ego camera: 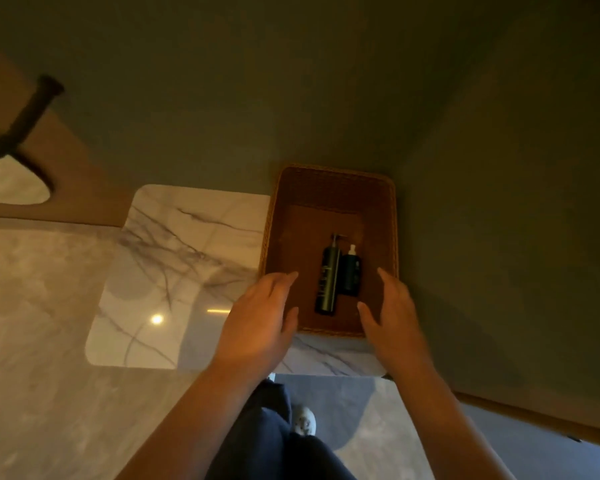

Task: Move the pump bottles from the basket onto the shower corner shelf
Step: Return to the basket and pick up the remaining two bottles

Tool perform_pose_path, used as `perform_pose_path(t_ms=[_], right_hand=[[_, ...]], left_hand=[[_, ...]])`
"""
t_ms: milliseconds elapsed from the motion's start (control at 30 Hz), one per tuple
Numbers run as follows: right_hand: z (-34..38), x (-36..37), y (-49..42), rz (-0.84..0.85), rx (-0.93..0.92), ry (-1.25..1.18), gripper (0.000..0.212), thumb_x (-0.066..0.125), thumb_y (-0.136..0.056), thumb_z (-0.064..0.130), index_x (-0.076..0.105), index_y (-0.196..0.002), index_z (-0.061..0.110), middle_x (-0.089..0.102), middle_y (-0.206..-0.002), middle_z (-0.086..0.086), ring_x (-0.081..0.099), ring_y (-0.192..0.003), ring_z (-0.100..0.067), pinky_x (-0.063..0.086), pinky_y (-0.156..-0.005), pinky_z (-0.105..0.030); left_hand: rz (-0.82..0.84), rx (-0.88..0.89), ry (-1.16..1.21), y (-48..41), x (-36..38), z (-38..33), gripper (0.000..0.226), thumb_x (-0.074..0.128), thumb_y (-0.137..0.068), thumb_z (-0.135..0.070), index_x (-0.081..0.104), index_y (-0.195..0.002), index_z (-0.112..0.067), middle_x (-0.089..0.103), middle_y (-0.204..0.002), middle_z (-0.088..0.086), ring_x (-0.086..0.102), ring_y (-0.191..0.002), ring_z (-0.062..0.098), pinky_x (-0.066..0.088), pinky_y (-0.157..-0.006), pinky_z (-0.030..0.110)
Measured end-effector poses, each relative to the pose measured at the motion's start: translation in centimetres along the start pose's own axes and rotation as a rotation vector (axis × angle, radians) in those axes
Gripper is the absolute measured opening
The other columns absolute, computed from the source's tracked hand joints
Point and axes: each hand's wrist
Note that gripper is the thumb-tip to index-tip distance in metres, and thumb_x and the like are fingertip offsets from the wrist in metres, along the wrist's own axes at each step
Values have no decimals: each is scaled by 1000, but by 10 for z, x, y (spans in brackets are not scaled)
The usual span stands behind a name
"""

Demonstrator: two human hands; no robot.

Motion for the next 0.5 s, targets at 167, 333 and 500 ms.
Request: perform_pose_path(t_ms=[167, 333, 500], right_hand=[[-16, 37, -45, 50, 115, -14, 63, 57, -92, 25, 25, -146, 17, 31, -149, -7, 34, -134, -21, 30, -106, -30], [-36, 64, -89, 81, 157, 13, 62, 58, -90, 25, 29, -144, 18, 34, -147, -6, 35, -134, -22, 32, -108, -35], [-63, 85, -130, 109, 171, 16, 62, 58, -91, 23, 28, -145, 16, 36, -146, -7, 35, -134, -22, 32, -112, -42]], left_hand=[[52, 39, 52, -59, 22, 26, 53, 54, -91, -28, 35, -140, -24, 49, -131, -1, 50, -111, 13, 40, -88, 24], [149, 15, 127, -96, 67, 44, 56, 56, -90, -23, 33, -141, -23, 45, -133, -1, 49, -114, 13, 40, -91, 22], [165, -73, 160, -122, 122, 65, 56, 53, -90, -27, 29, -141, -29, 42, -133, -5, 48, -113, 12, 37, -82, 20]])
Point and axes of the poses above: each hand's wrist, its own y-axis away from the middle knuckle, its own x-axis out of the palm, z = x × y
